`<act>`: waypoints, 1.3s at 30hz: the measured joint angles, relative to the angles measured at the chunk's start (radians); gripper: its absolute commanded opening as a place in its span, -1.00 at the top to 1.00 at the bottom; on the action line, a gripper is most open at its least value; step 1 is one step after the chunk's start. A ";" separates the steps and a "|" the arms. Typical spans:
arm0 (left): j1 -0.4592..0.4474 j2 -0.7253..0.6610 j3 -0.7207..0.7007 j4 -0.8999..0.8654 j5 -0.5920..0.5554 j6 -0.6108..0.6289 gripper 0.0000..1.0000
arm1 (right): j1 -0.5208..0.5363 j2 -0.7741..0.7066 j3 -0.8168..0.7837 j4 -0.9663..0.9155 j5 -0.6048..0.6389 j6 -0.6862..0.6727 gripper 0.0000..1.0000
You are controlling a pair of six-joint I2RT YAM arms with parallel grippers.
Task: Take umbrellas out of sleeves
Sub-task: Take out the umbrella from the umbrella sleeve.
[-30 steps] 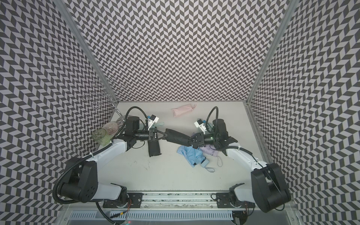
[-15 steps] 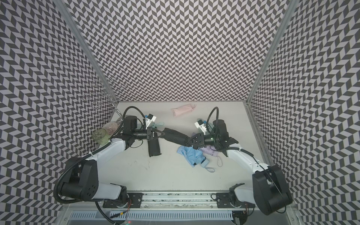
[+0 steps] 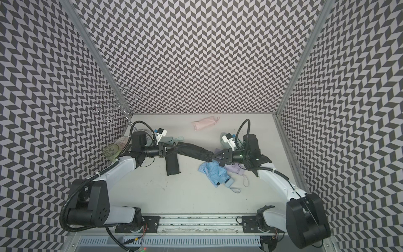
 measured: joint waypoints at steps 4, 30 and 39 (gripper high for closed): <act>0.045 -0.006 -0.013 -0.004 -0.036 -0.005 1.00 | -0.027 -0.068 -0.047 -0.009 0.000 0.007 1.00; 0.168 0.192 0.077 -0.177 -0.238 0.141 1.00 | -0.182 -0.347 0.245 -0.450 0.171 -0.053 1.00; 0.176 0.239 0.117 -0.200 -0.259 0.166 1.00 | -0.198 -0.243 0.558 -0.652 0.234 -0.163 1.00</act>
